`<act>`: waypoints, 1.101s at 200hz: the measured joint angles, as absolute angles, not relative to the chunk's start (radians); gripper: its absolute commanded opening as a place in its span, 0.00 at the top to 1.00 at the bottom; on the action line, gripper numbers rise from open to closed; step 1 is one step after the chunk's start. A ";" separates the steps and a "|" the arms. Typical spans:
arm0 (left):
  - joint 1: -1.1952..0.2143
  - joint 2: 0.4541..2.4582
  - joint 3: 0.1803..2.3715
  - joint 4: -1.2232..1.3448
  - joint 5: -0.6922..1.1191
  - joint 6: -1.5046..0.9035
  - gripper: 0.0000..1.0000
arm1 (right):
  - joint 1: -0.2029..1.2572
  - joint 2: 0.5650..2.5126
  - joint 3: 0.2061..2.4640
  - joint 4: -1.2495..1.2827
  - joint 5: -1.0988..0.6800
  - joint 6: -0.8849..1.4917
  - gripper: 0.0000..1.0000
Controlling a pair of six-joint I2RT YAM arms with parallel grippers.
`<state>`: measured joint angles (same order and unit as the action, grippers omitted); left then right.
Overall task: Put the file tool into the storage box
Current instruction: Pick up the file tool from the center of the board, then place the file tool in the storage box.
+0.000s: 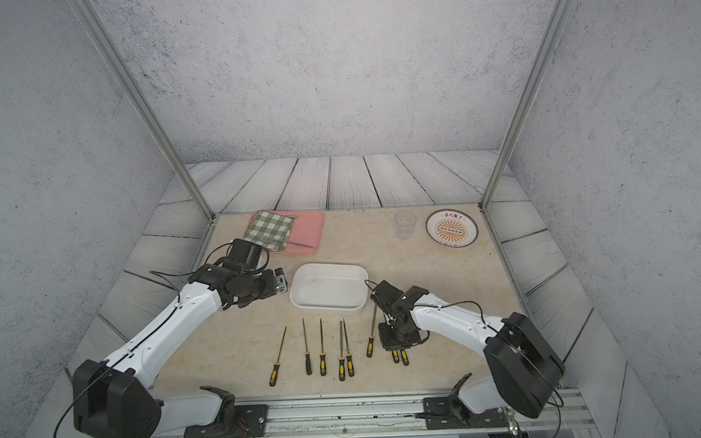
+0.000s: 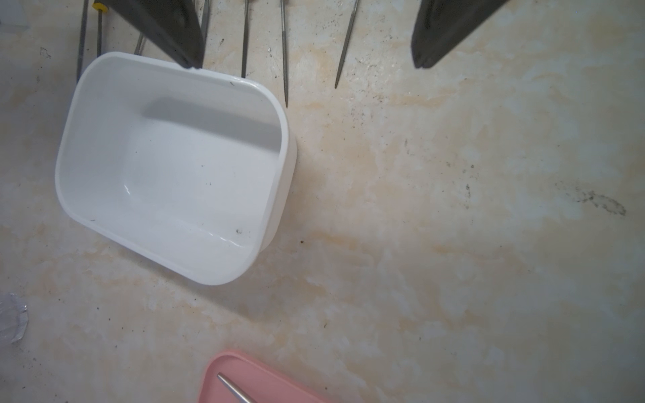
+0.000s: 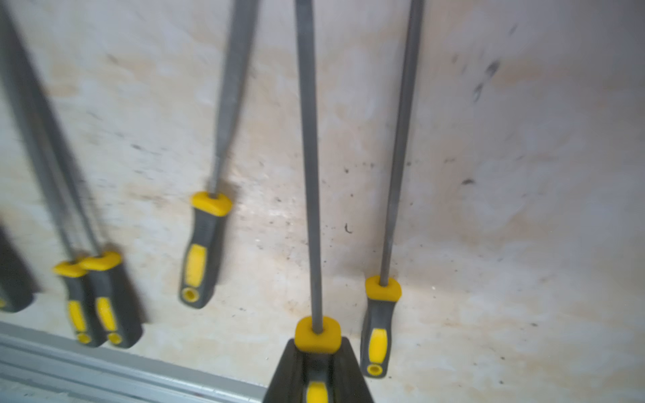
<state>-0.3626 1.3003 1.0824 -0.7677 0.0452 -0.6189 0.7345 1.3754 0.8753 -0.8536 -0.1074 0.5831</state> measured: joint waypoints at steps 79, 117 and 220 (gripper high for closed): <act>-0.334 1.272 1.126 -0.757 0.080 -0.673 0.01 | 0.724 1.373 1.266 -0.888 -0.167 0.232 0.84; -0.239 1.251 1.103 -0.763 0.122 -0.684 0.02 | 0.724 1.534 1.405 -0.852 -0.172 0.024 0.85; -0.201 1.203 1.035 -0.873 0.180 -0.649 0.02 | 0.726 1.910 1.583 -0.811 -0.129 -0.371 0.84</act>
<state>-0.2012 1.2030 1.0348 -0.8730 0.1799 -0.6491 0.7261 1.9102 1.5826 -0.8108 -0.1287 -0.3710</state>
